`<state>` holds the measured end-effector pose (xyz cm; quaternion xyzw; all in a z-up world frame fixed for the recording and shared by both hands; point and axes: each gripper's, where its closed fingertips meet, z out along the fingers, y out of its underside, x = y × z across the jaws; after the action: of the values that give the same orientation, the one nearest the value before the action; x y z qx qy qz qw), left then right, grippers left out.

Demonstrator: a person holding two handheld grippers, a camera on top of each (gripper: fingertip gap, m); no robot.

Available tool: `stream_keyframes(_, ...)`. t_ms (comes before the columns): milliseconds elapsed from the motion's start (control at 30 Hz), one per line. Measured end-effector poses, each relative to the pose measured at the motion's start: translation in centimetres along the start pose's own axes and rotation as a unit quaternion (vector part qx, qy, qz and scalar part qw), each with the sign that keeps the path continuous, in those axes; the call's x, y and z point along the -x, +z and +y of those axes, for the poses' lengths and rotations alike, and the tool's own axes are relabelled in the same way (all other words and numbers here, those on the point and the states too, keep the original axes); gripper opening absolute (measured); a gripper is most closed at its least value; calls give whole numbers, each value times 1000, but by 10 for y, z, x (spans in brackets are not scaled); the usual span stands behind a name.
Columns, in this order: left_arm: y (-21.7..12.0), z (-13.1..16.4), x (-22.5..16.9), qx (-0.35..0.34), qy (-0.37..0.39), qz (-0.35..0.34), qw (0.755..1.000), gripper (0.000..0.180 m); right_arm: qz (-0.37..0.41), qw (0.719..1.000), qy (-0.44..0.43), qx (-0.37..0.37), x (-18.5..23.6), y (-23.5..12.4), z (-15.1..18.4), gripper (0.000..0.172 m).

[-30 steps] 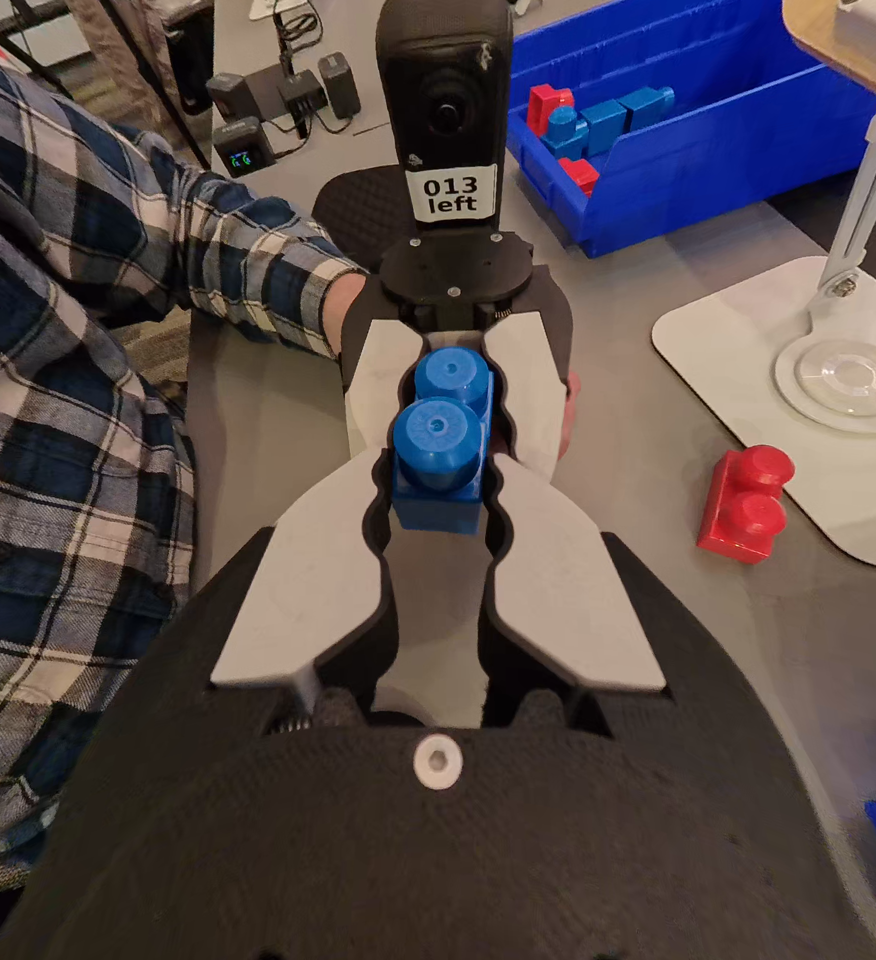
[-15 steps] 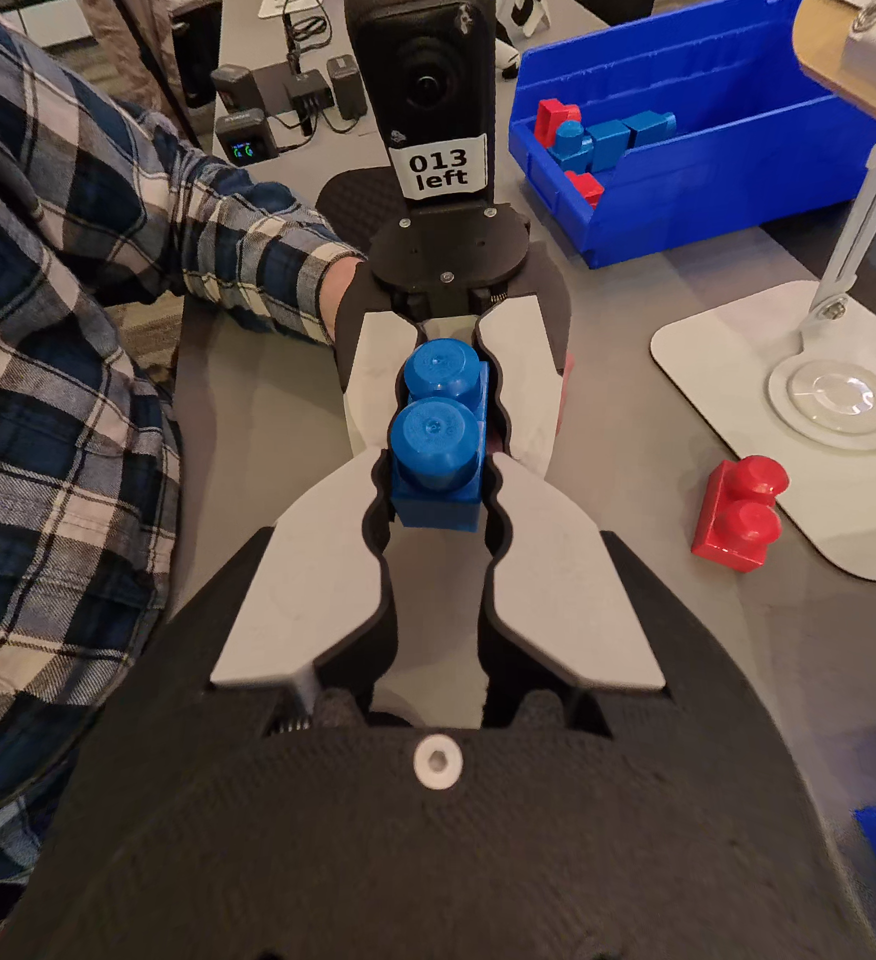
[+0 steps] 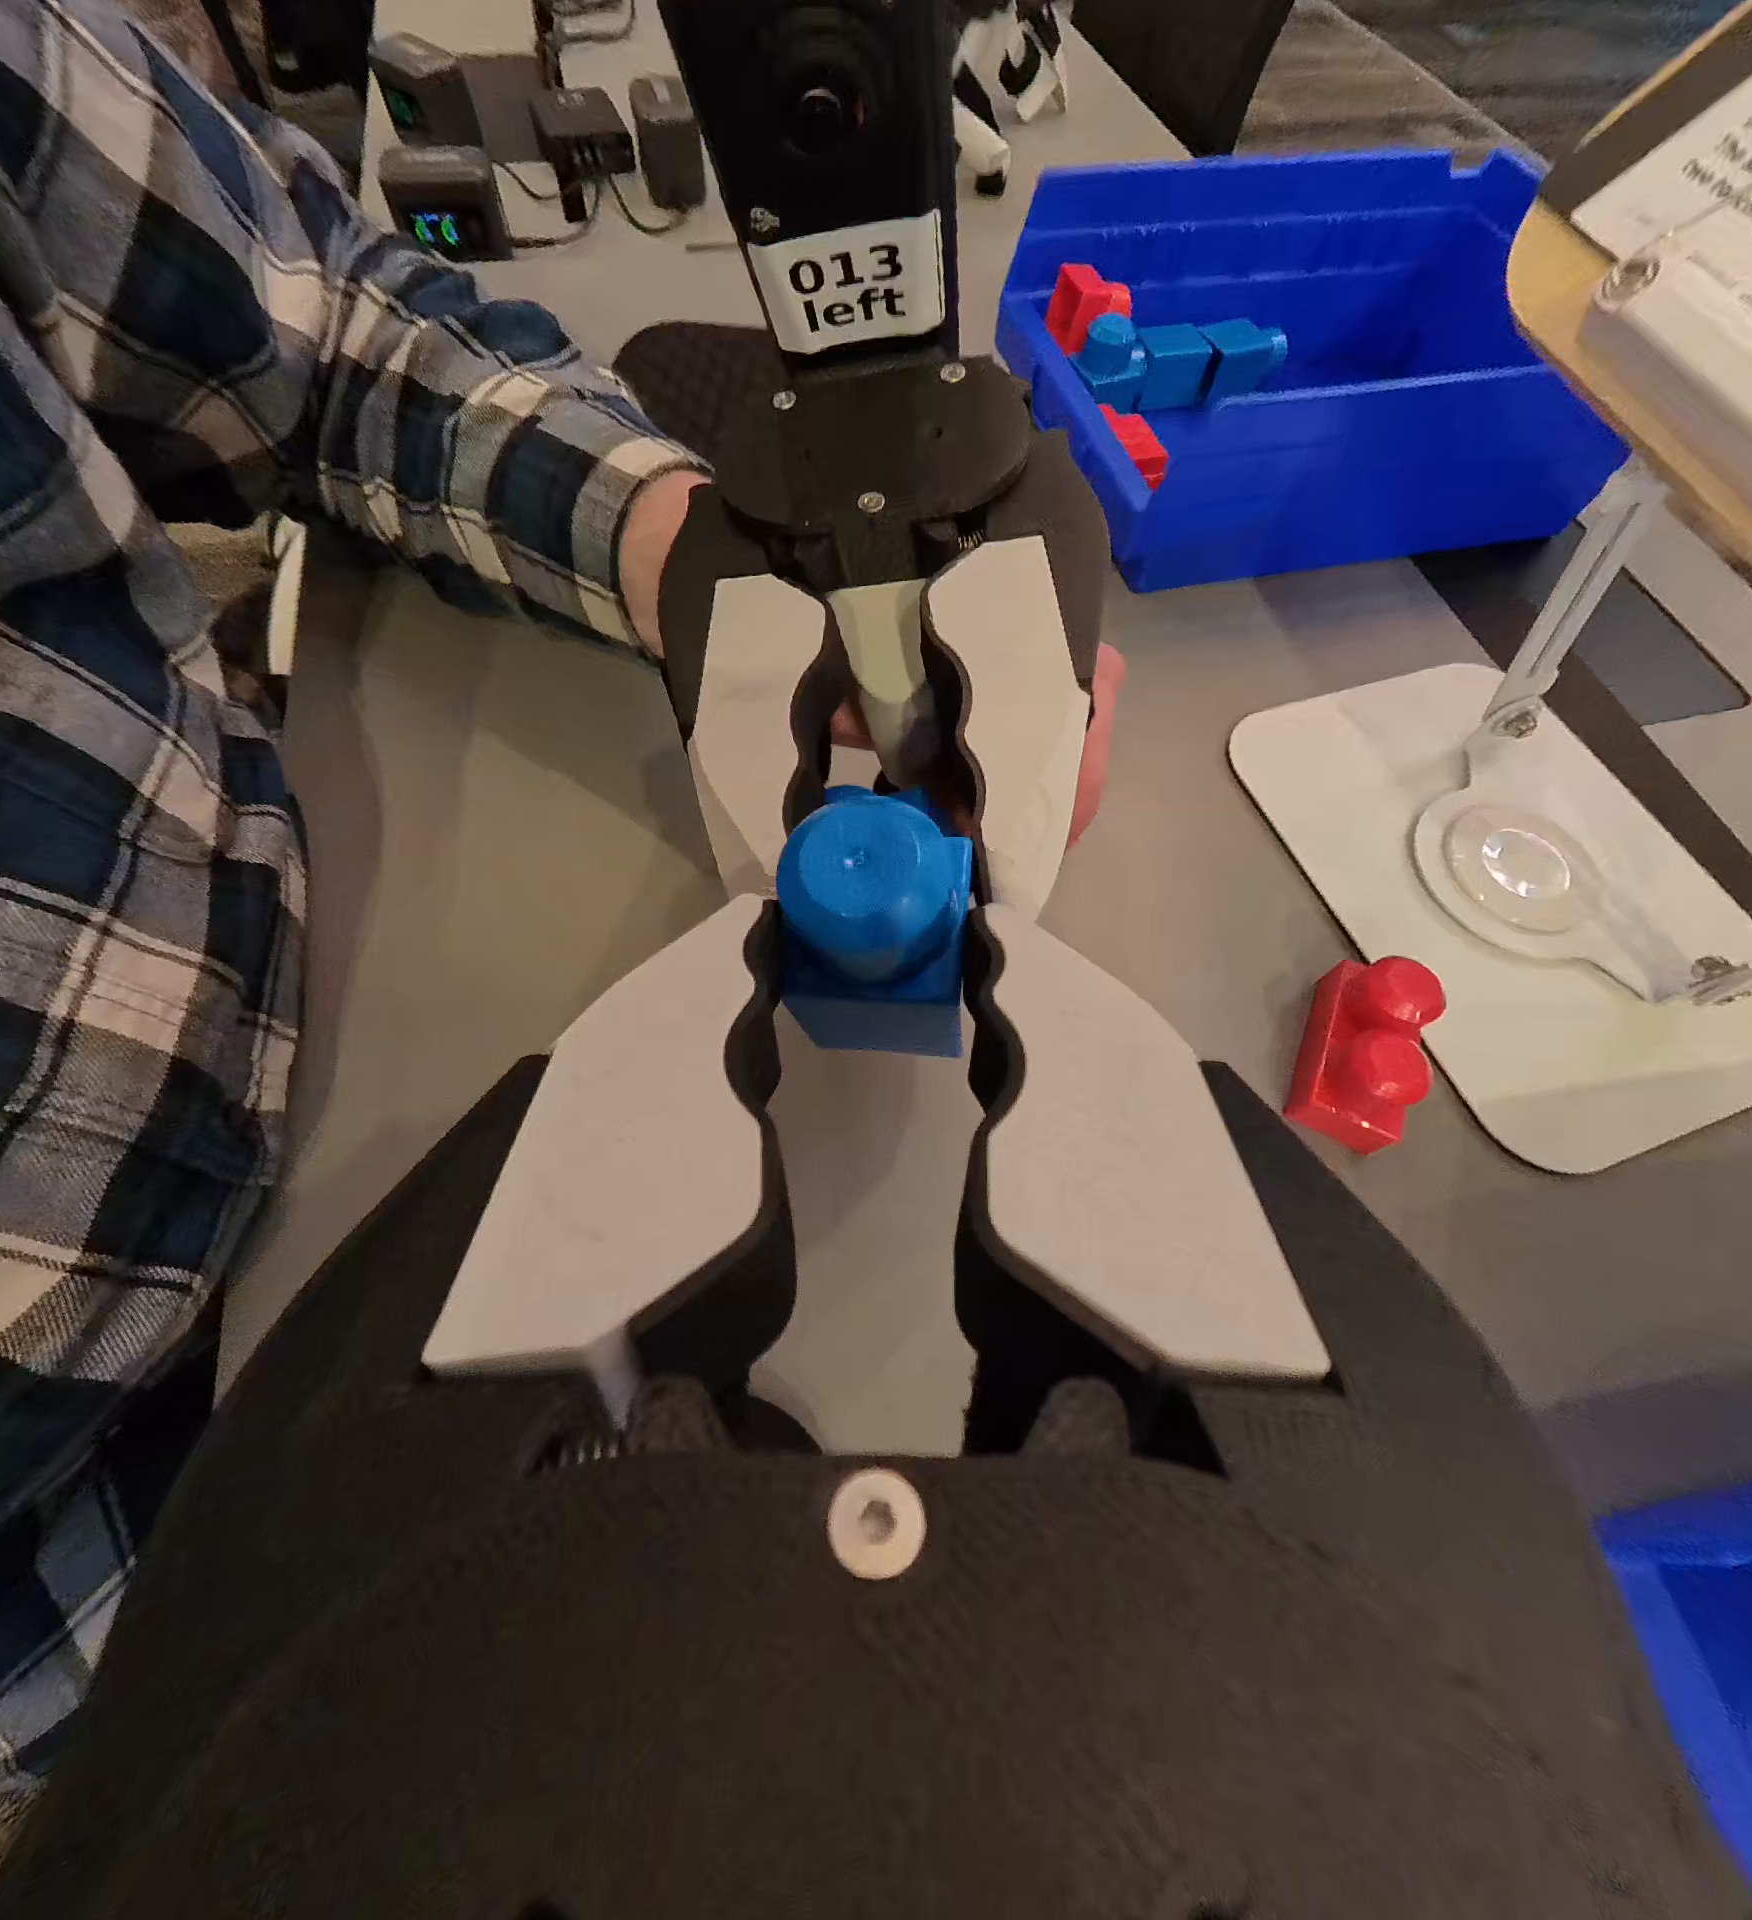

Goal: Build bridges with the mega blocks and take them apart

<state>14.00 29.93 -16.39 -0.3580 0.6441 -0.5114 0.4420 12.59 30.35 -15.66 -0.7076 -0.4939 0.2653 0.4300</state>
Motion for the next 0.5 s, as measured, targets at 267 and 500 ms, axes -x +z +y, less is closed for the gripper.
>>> stream_keyframes(267,3,21,2,11,-38,7,999,35,-5,999,31,5,-5,8,18,34)
stream_keyframes(500,12,64,3,68,-102,46,991,35,-17,995,93,13,-15,24,57,34)
